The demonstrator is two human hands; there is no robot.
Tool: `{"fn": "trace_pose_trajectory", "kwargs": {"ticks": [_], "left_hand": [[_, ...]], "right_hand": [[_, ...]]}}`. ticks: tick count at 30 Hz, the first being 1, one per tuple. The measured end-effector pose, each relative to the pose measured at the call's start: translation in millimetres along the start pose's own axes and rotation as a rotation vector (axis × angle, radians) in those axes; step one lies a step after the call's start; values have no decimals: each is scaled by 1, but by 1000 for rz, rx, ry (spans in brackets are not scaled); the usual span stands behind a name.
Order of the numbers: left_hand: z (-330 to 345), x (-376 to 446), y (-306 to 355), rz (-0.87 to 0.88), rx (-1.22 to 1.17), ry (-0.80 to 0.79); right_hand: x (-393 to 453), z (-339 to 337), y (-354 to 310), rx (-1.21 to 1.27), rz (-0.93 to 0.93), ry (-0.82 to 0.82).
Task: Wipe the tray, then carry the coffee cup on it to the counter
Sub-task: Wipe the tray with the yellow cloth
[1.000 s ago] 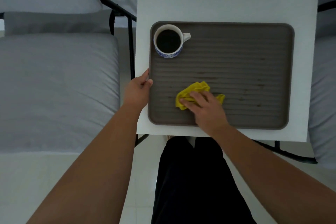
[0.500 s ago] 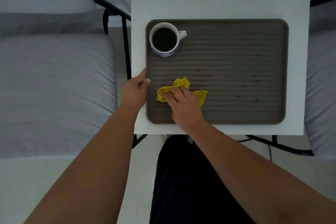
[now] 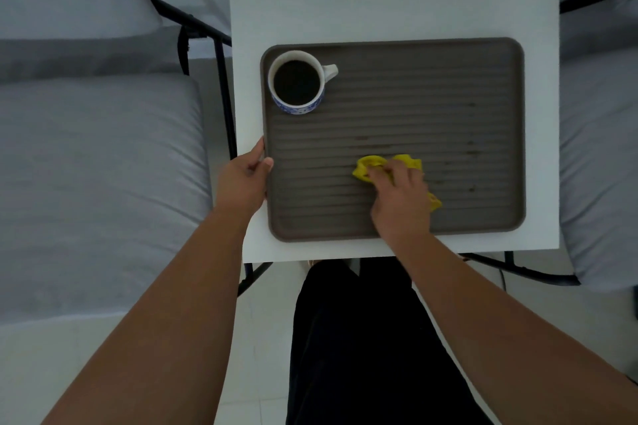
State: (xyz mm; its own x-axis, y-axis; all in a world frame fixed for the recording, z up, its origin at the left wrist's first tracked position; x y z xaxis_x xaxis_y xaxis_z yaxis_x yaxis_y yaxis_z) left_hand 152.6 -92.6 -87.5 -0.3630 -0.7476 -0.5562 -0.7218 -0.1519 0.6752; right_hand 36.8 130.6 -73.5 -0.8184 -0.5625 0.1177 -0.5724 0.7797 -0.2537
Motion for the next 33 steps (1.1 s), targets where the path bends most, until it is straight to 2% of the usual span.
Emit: {"fn": "trace_pose_trajectory", "kwargs": {"ticks": [5,7,9,14,16,20,22,27,31,33], "left_hand": [[-4,4,0,-51,-28,-18],[-4,4,2,-59,-30,-21],[-3,3,5,-85,-71,-21],[-1,-2,10,-105,-117,-24],[0,-3,10,-114,-129,-13],[2,-5,9,-102,-142,-9],[2,-4,8,-96,-150,-9],[4,-4,5,-84,-120,21],[2,0,1,-92,-70,33],[1,-1,1,-81,-49,35]], "right_hand": [[11,25,-94,83,-251,-126],[15,29,-106,83,-302,-173],[17,26,-90,109,-293,-170],[6,7,20,108,-128,-42],[2,-8,66,65,-23,-58],[-6,-40,131,-28,301,-93],[-8,-46,144,-59,359,-65],[-9,-30,105,-111,575,88],[-17,-8,35,-19,502,50],[-22,-1,-7,22,381,-3]]}}
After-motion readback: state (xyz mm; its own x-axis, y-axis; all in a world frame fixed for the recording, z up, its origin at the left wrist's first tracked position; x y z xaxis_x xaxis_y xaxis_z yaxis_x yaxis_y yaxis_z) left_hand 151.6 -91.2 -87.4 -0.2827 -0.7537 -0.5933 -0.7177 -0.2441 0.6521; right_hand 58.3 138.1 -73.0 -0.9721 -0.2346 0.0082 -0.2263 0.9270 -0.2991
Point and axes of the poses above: each hand's wrist, its own x-axis towards the middle knuckle, its own z-axis out of the palm, y = z × x, the point moved 2 cm from there along x, towards the middle knuckle, and after that the axes turned 14 degrees about y, right-handed, at the moved point
